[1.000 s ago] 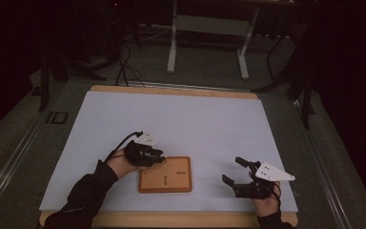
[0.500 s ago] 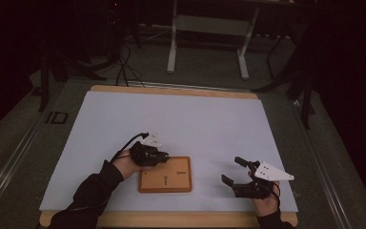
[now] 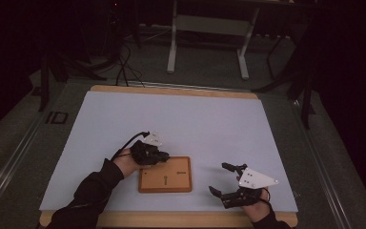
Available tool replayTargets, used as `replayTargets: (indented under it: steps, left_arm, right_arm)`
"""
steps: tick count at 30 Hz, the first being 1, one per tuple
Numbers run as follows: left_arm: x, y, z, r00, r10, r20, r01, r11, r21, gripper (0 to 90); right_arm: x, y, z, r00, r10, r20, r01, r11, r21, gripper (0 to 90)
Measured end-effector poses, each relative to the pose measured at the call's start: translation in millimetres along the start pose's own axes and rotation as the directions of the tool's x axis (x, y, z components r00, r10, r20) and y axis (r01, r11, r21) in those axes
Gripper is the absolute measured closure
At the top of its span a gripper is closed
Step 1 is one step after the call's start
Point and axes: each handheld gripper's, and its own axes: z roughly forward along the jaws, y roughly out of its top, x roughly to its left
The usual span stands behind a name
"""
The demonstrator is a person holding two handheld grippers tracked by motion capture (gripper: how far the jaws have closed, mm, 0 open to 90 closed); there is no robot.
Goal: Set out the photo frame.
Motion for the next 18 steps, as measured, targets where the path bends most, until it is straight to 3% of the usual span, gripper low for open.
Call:
replayTargets:
  steps: [2, 4, 5, 8, 11, 13, 14, 18]
  left_arm:
    - [1.7, 0.3, 0.0, 0.9999, 0.003, 0.010, -0.003, 1.0000, 0.004, 83.8]
    - [3.6, 1.2, 0.3, 0.9997, 0.000, 0.025, 0.000, 1.0000, 0.008, 83.6]
    - [4.6, 1.8, 0.5, 0.9994, -0.002, 0.033, 0.002, 0.9999, 0.012, 83.7]
    - [8.3, 3.3, 0.7, 0.9986, -0.007, 0.052, 0.006, 0.9998, 0.021, 83.6]
    - [11.4, 3.5, 1.1, 0.9977, -0.020, 0.065, 0.019, 0.9997, 0.018, 83.8]
    - [13.1, 3.3, 1.1, 0.9971, -0.024, 0.072, 0.023, 0.9996, 0.017, 83.8]
    - [14.1, 3.1, 1.2, 0.9966, -0.029, 0.076, 0.028, 0.9995, 0.016, 83.9]
    - [18.9, 2.8, 1.7, 0.9941, -0.040, 0.101, 0.039, 0.9992, 0.013, 83.9]
  right_arm:
    - [7.1, 2.5, 4.6, 0.9997, 0.002, -0.023, -0.002, 1.000, 0.007, 9.9]
    - [16.9, 4.1, 10.7, 0.9995, -0.029, -0.010, 0.030, 0.998, 0.053, 10.6]
    - [22.3, 4.1, 13.4, 0.9983, -0.055, -0.019, 0.056, 0.996, 0.075, 18.2]
    - [36.4, 4.2, 20.9, 0.9875, -0.152, -0.042, 0.156, 0.978, 0.139, 36.8]
    - [47.8, 4.6, 27.0, 0.9693, -0.244, -0.029, 0.246, 0.955, 0.167, 40.9]
    - [55.2, 4.8, 31.4, 0.9430, -0.333, -0.009, 0.327, 0.922, 0.209, 45.1]
    - [58.8, 4.3, 33.1, 0.9248, -0.380, 0.002, 0.370, 0.902, 0.224, 45.8]
    - [71.5, 1.7, 41.1, 0.8304, -0.556, 0.032, 0.527, 0.804, 0.276, 41.8]
